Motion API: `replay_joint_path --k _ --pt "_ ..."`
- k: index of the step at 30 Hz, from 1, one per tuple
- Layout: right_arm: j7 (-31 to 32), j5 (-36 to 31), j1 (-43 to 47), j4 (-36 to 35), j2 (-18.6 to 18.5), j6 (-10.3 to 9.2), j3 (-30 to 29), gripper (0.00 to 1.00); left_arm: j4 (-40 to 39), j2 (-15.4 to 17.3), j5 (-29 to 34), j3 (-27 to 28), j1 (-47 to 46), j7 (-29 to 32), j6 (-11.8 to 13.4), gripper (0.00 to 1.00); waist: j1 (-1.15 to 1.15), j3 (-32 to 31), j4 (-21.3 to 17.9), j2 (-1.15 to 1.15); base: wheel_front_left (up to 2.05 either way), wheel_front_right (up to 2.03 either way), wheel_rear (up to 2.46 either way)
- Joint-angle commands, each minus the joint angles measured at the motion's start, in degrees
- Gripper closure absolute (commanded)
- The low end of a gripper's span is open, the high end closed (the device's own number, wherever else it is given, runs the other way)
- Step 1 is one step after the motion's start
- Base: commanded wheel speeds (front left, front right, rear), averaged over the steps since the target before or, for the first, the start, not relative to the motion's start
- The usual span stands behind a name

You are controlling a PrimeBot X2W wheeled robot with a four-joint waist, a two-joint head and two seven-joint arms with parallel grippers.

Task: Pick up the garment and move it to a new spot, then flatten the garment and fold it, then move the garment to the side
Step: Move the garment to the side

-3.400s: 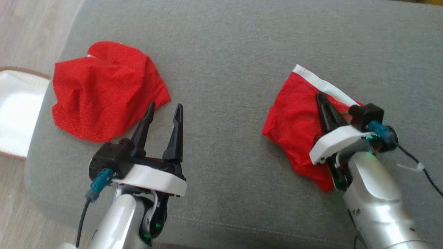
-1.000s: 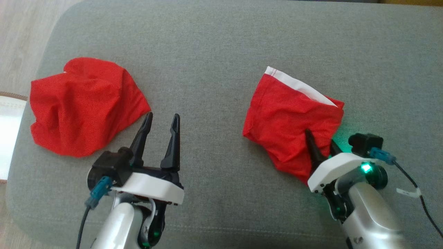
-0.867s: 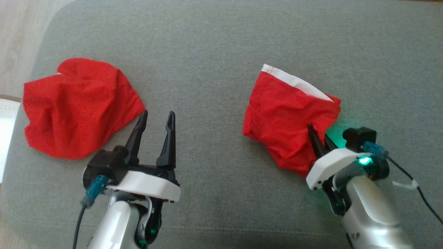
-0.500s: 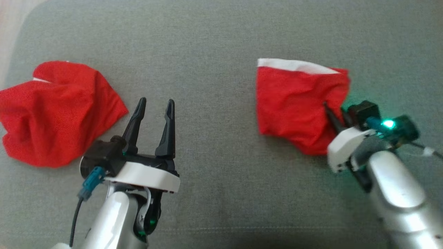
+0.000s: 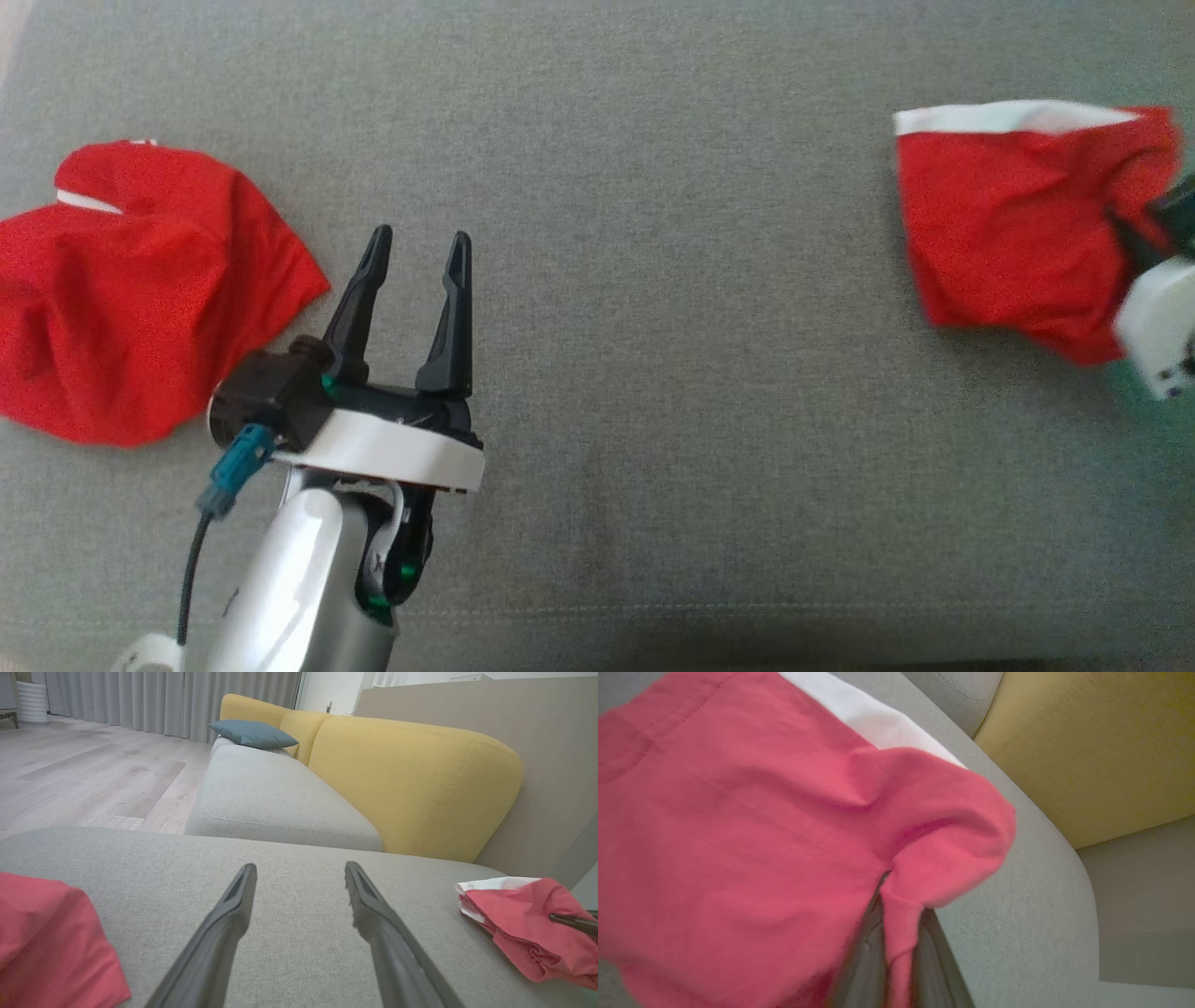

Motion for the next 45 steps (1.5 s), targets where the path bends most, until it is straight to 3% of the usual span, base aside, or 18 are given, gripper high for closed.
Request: replay_joint_path --k 1,8,21,22,23,24,25,26,27,37,45 --pt "0.4 0.9 -0.8 -1.4 -2.6 0.37 0.0 1.00 -2.3 0.2 0.2 2.2 -2.2 -0.7 -0.1 0.00 0.00 0.4 0.2 0.00 0.00 0.00 0.00" --pt "3.9 1.5 -2.1 1.2 -7.6 0.37 -5.3 1.00 -2.9 0.2 0.1 2.2 -2.8 -0.7 -0.3 0.00 0.00 1.9 1.5 0.00 0.00 0.00 0.00" --pt "4.5 -0.5 0.1 1.1 -5.9 0.37 -11.9 1.00 -3.1 0.2 0.9 3.7 -1.7 -0.7 -0.6 0.00 0.00 1.2 1.7 0.00 0.00 0.00 0.00" --pt "4.4 -0.5 0.2 1.0 -5.5 0.37 -12.5 0.78 -3.1 0.2 1.0 3.7 -1.6 -0.7 -0.6 0.00 0.00 1.1 1.6 0.00 0.00 0.00 0.00" --pt "4.3 -0.4 0.3 1.0 -5.2 0.37 -12.9 0.69 -3.1 0.2 1.0 3.7 -1.5 -0.7 -0.5 0.00 0.00 1.0 1.5 0.00 0.00 0.00 0.00" --pt "4.2 -0.4 0.4 0.9 -4.9 0.37 -13.3 0.46 -3.0 0.2 1.0 3.7 -1.4 -0.7 -0.5 0.00 0.00 0.8 1.4 0.00 0.00 0.00 0.00" --pt "4.2 -0.4 0.4 0.9 -4.9 0.37 -13.3 0.46 -3.0 0.2 1.0 3.7 -1.4 -0.7 -0.5 0.00 0.00 0.8 1.4 0.00 0.00 0.00 0.00" --pt "4.1 -0.5 0.4 0.8 -4.6 0.37 -13.6 0.09 -3.0 0.2 1.0 3.6 -1.4 -0.7 -0.5 0.00 0.00 0.7 1.3 0.00 0.00 0.00 0.00" --pt "3.9 -0.9 0.4 0.5 -4.4 0.37 -14.0 0.00 -3.0 0.2 1.0 3.6 -1.3 -0.7 -0.5 0.00 0.00 0.5 1.2 0.00 0.00 0.00 0.00" --pt "1.2 -2.5 -1.4 -1.8 -0.8 0.37 -17.7 0.00 -2.4 0.2 0.3 3.1 -1.1 -0.7 -0.3 0.00 0.00 -1.6 0.9 0.00 0.00 0.00 0.00" --pt "-3.8 -2.5 -2.0 -4.2 6.3 0.37 -20.0 0.00 -2.5 0.2 0.3 3.6 -0.3 -0.7 0.1 0.00 0.00 -4.4 0.7 0.00 0.00 0.00 0.00"
